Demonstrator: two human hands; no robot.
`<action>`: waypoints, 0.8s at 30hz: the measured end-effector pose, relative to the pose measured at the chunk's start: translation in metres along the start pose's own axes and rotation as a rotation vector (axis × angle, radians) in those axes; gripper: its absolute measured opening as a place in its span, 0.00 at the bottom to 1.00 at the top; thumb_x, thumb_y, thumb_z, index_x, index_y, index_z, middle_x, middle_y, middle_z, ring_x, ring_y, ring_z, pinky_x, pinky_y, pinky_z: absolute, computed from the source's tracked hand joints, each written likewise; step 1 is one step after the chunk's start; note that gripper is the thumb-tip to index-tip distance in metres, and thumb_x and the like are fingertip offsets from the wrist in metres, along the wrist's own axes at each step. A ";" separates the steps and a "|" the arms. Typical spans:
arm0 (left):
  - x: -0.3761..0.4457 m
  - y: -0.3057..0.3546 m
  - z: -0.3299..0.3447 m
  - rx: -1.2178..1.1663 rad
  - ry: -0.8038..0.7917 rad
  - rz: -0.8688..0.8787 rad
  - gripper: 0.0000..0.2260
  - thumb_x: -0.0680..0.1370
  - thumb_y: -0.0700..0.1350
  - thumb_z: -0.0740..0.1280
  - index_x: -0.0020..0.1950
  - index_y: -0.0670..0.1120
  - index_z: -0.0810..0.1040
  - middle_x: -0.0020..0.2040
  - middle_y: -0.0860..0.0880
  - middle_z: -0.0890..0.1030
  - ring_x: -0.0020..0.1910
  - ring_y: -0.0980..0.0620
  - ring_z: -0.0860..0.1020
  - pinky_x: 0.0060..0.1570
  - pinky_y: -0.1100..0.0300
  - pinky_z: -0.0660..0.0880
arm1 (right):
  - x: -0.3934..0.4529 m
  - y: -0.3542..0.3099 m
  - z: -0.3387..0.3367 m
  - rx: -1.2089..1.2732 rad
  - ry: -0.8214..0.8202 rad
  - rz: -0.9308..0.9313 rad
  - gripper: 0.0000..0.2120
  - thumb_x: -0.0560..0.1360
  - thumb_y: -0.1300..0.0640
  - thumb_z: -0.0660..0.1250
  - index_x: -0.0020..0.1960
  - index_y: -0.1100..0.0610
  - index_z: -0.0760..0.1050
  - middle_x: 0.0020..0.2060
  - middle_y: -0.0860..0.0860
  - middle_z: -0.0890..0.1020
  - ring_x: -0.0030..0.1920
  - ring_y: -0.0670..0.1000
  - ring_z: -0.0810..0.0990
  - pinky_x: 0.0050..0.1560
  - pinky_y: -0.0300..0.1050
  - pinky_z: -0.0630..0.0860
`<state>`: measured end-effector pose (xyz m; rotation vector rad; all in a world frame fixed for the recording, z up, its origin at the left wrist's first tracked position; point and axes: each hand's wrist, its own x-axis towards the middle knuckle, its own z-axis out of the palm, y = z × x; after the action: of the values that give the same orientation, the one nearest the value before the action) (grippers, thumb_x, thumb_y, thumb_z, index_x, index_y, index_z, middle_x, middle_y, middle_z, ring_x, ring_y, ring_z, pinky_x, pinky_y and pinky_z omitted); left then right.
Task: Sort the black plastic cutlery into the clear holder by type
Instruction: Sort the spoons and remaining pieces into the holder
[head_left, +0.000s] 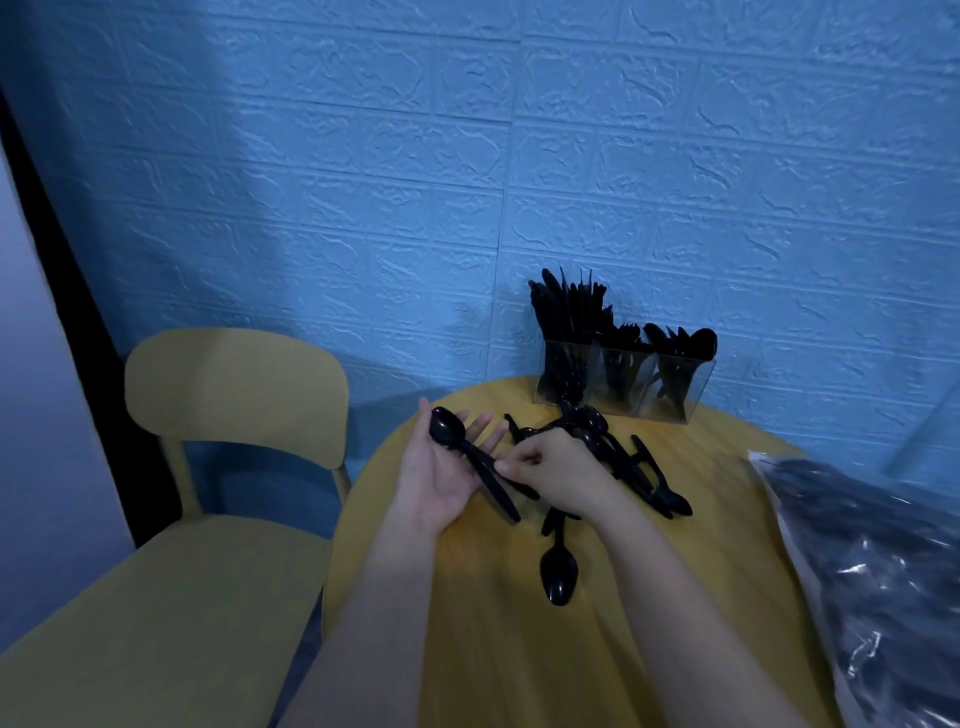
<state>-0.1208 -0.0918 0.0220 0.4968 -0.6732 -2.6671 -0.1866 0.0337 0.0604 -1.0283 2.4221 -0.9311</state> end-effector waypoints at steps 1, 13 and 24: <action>0.001 0.000 0.000 0.000 -0.004 0.002 0.22 0.80 0.59 0.58 0.61 0.42 0.71 0.53 0.42 0.80 0.50 0.43 0.81 0.49 0.45 0.75 | 0.001 0.001 0.003 -0.006 -0.008 0.007 0.08 0.77 0.51 0.67 0.48 0.53 0.83 0.46 0.51 0.84 0.47 0.49 0.80 0.48 0.43 0.75; 0.007 -0.011 0.002 0.081 0.026 -0.027 0.08 0.82 0.43 0.57 0.51 0.43 0.75 0.37 0.48 0.77 0.33 0.55 0.75 0.36 0.56 0.80 | 0.003 0.035 -0.045 -0.296 0.202 0.211 0.12 0.76 0.45 0.66 0.45 0.54 0.78 0.40 0.50 0.81 0.42 0.50 0.79 0.45 0.49 0.79; 0.008 -0.022 0.003 0.175 -0.041 -0.120 0.13 0.82 0.49 0.57 0.55 0.42 0.76 0.37 0.46 0.80 0.33 0.52 0.81 0.38 0.55 0.82 | 0.019 0.054 -0.023 -0.283 0.157 0.332 0.20 0.75 0.46 0.67 0.61 0.55 0.70 0.55 0.53 0.76 0.52 0.53 0.77 0.53 0.50 0.77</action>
<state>-0.1346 -0.0756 0.0117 0.5458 -0.9225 -2.7497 -0.2386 0.0577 0.0388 -0.6226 2.8005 -0.5865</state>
